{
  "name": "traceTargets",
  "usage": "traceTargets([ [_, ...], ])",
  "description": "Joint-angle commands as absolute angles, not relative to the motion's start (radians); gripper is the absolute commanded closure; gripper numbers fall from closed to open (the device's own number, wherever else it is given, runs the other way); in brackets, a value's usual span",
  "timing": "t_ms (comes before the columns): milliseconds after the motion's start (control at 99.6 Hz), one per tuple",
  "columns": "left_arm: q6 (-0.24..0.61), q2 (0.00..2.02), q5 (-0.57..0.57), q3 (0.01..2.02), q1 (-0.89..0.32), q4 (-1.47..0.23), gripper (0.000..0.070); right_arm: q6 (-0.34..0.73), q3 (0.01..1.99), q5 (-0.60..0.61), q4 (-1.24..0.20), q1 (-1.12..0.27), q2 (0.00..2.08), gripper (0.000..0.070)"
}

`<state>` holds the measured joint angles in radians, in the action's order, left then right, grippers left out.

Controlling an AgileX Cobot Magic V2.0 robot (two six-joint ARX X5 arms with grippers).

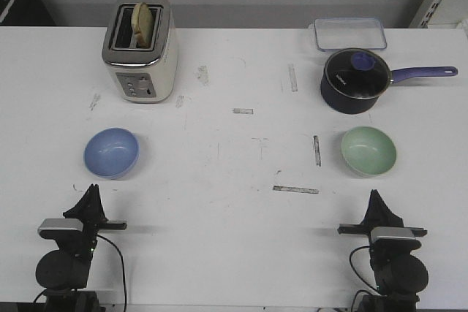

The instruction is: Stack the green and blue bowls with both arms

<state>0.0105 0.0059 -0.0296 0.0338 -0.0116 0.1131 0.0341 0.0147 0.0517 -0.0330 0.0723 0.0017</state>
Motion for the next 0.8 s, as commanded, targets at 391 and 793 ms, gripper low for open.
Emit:
traceTargets([
  [391, 0.02, 0.005, -0.033, 0.014, -0.013, 0.129, 0.0699, 0.045, 0.013, 0.052, -0.022, 0.072, 0.001, 0.0697],
  [793, 0.038, 0.005, -0.033, 0.014, -0.013, 0.122, 0.0699, 0.045, 0.013, 0.051, -0.022, 0.072, 0.001, 0.0698],
])
